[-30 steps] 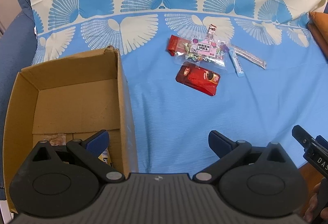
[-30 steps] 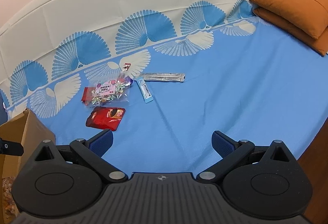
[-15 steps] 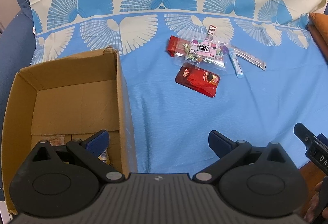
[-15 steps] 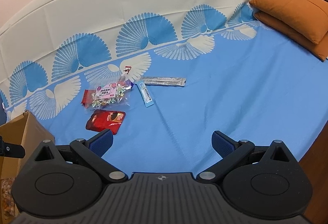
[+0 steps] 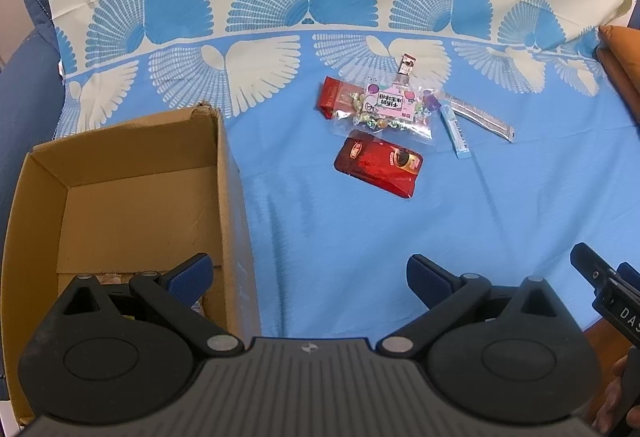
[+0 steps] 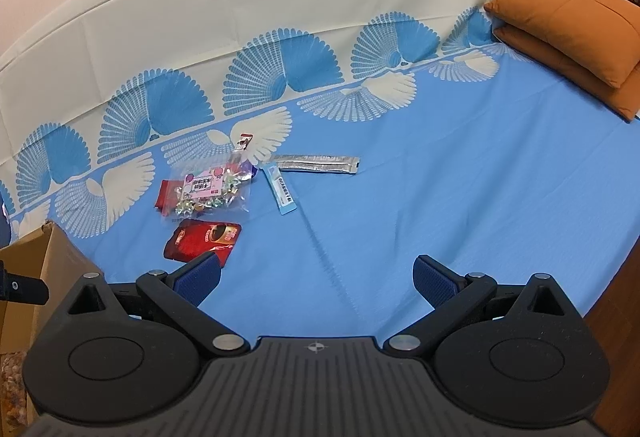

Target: Organize snacks

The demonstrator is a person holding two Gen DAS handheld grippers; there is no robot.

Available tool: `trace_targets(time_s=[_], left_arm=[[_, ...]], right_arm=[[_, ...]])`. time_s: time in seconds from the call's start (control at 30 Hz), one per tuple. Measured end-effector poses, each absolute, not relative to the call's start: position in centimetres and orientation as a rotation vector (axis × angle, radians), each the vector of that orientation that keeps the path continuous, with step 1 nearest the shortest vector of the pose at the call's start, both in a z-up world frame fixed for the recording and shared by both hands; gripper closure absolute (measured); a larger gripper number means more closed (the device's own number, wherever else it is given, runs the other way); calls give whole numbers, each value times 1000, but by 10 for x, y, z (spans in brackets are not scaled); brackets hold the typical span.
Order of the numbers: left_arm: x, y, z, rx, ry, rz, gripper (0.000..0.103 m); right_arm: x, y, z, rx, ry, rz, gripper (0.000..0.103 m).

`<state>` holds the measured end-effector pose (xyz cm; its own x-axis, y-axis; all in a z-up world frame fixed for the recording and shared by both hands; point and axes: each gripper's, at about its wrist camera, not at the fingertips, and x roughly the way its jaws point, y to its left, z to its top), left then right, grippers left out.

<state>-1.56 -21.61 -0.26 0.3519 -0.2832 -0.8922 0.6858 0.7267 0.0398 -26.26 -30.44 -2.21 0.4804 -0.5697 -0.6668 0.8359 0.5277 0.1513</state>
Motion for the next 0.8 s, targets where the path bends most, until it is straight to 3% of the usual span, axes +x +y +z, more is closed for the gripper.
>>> trace_targets(time_s=[0.8], left_arm=[[9,-279,-44,447,1130,-623,0]], right_arm=[[-258,-348,-41,495,616,-928,1]])
